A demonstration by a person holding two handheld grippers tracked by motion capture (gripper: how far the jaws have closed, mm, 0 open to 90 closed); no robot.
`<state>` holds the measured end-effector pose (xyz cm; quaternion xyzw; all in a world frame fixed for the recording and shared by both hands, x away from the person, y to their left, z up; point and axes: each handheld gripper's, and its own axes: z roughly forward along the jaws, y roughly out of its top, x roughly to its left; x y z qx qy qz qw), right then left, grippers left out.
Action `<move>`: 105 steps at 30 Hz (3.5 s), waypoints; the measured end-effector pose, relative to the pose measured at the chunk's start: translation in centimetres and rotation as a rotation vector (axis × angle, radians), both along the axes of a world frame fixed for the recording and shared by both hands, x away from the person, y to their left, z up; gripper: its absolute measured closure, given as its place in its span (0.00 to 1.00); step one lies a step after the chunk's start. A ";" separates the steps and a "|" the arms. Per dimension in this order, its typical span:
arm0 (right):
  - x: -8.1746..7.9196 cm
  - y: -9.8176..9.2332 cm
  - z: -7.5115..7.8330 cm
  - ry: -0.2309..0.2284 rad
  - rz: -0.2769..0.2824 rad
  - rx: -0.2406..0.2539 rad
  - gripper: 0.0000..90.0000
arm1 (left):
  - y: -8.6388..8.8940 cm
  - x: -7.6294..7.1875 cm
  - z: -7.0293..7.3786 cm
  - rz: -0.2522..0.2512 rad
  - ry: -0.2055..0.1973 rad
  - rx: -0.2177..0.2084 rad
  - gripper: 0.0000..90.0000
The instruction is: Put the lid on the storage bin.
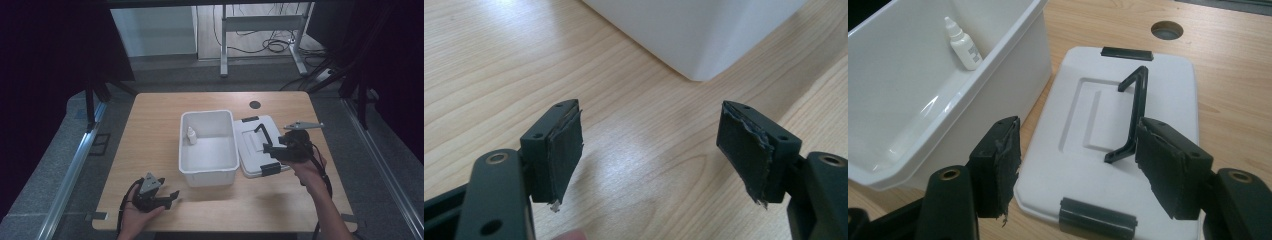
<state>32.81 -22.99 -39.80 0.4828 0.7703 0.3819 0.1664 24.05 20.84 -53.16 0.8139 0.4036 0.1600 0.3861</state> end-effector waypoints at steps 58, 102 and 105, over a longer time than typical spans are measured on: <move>12.0 0.9 -1.2 0.418 -0.058 -0.115 0.69 | -0.2 0.2 -0.4 -0.016 0.012 0.011 0.29; 16.4 1.3 -5.3 0.659 -0.124 -0.103 0.94 | -0.3 0.2 -0.5 -0.017 0.015 0.014 0.29; 16.3 1.2 -5.1 0.657 -0.125 -0.088 0.94 | -0.3 0.2 -0.6 -0.017 0.015 0.015 0.29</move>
